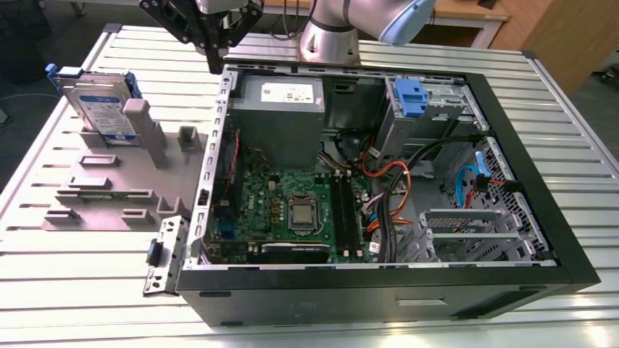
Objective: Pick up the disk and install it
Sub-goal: 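Reach for the disk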
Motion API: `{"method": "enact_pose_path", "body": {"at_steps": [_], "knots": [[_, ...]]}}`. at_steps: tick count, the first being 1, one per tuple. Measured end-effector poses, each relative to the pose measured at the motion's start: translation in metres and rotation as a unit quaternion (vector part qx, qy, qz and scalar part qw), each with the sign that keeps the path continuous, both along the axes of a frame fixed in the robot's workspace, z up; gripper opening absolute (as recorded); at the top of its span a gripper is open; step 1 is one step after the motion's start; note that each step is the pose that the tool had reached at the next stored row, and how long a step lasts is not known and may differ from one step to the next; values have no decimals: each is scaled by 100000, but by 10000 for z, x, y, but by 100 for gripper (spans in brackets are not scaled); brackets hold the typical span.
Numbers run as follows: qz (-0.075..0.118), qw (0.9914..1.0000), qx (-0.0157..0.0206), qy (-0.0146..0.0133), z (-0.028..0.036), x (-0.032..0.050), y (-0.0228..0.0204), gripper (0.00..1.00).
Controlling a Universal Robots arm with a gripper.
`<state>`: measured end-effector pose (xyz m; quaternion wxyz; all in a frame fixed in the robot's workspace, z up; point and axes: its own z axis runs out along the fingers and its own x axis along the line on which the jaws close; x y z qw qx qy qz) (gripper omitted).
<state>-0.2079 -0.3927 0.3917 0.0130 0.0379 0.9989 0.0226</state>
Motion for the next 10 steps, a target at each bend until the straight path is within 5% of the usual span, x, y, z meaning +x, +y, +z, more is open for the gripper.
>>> {"method": "enact_pose_path", "body": {"at_steps": [10], "knots": [[-5, 100000, 0, 0, -3, -52, 23, 11]]}}
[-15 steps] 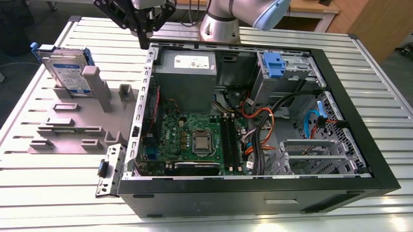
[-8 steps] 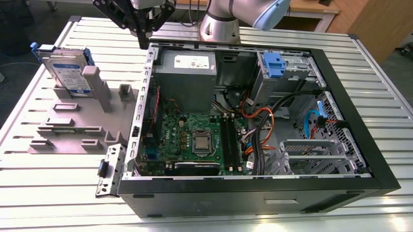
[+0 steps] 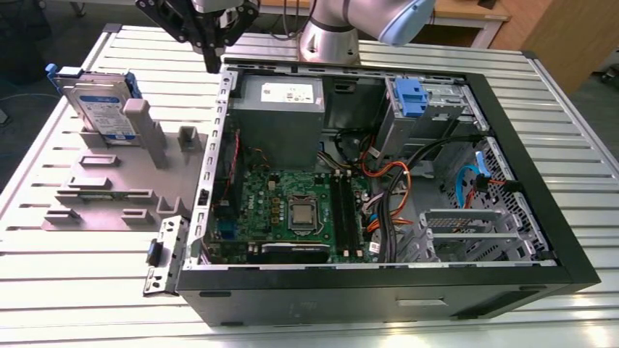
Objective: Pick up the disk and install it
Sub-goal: 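Reach for the disk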
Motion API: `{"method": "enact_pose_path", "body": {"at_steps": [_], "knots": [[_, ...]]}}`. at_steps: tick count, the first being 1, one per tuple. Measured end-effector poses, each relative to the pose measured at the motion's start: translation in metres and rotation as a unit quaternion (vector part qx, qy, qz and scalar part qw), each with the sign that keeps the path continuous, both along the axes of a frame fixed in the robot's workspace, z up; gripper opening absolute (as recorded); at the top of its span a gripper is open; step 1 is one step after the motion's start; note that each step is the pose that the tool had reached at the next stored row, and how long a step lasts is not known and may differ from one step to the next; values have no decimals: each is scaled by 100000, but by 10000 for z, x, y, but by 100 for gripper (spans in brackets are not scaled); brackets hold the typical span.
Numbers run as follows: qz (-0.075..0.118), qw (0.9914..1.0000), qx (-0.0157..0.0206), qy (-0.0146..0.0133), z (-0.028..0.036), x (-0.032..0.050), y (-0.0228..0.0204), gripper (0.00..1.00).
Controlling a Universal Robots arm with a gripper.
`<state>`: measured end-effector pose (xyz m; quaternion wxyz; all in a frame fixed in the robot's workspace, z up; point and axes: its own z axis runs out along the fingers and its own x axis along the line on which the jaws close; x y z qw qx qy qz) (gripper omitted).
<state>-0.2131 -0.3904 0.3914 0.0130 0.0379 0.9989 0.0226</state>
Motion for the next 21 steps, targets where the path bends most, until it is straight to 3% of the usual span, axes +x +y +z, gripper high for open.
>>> {"method": "enact_pose_path", "body": {"at_steps": [9, 21], "knots": [[-2, 100000, 0, 25, -12, -199, 29, 11], [2, 100000, 2, 104, -22, -296, 36, 11]]}}
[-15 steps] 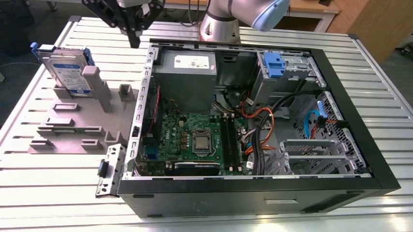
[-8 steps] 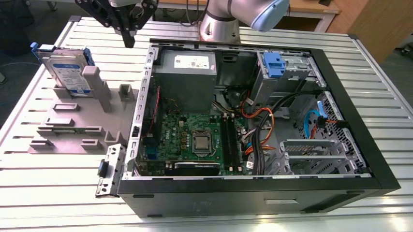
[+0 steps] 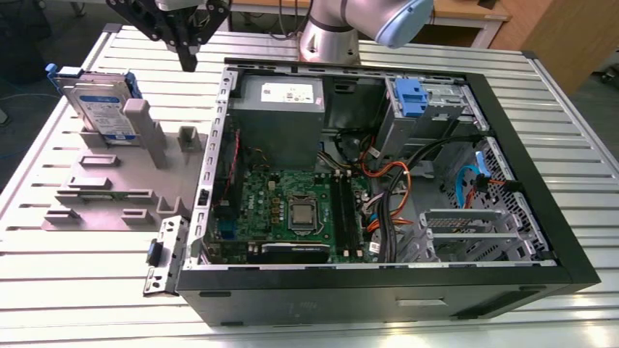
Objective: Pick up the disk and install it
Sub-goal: 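Reach for the disk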
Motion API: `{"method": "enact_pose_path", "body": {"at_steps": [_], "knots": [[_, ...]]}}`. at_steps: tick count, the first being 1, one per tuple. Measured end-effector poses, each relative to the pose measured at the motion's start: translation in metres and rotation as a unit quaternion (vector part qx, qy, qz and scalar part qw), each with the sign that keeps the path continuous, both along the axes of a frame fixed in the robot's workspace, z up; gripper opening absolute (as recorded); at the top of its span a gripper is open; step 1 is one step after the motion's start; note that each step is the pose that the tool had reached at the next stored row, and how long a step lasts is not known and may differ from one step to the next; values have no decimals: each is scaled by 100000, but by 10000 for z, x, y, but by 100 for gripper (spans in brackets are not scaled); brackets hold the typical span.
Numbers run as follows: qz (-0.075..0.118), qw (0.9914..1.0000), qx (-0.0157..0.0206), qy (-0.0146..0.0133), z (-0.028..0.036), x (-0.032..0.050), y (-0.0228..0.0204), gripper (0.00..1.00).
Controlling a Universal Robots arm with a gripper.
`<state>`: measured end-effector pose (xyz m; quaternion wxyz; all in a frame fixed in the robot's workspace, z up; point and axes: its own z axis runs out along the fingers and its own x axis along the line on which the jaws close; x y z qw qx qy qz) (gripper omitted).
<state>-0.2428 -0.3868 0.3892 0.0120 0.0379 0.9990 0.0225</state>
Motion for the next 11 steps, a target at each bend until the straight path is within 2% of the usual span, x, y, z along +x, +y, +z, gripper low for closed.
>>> {"method": "enact_pose_path", "body": {"at_steps": [11], "knots": [[-2, 100000, -1, 3, 0, -32, 0, 11]]}}
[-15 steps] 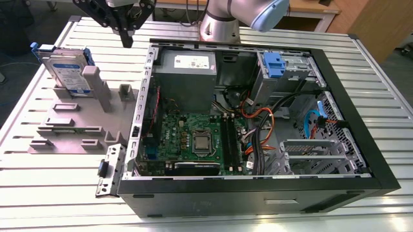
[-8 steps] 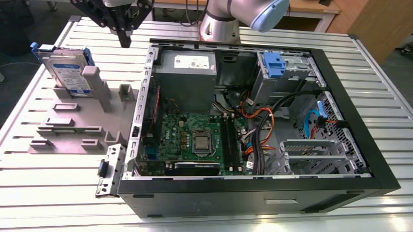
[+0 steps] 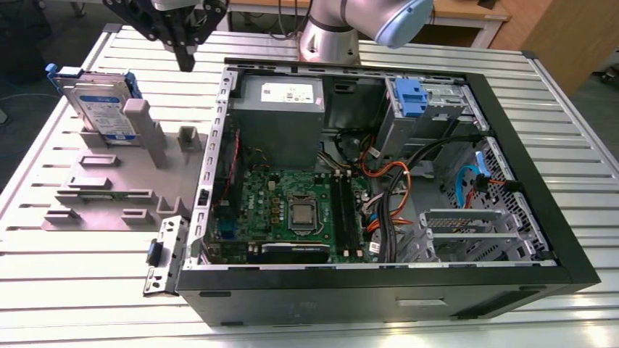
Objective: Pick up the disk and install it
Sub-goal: 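Reach for the disk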
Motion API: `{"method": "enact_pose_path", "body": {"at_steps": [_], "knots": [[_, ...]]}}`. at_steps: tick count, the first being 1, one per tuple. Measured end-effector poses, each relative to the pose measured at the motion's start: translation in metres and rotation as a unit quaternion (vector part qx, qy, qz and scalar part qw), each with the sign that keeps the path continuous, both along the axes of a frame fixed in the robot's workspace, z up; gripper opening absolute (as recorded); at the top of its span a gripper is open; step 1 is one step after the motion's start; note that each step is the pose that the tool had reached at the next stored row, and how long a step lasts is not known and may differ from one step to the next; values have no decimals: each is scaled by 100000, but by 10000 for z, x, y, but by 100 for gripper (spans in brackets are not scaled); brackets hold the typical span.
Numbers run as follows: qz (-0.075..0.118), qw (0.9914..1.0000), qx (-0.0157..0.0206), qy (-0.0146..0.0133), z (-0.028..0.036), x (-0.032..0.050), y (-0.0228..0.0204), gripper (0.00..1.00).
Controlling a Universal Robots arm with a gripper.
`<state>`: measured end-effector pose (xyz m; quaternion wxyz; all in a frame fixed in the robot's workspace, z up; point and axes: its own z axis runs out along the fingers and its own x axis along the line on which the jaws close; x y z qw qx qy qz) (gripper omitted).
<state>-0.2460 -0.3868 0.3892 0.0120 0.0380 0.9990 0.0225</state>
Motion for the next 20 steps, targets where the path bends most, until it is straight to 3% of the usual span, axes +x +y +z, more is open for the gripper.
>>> {"method": "enact_pose_path", "body": {"at_steps": [20], "knots": [[2, 100000, 4, -2, -4, -150, 8, 11]]}}
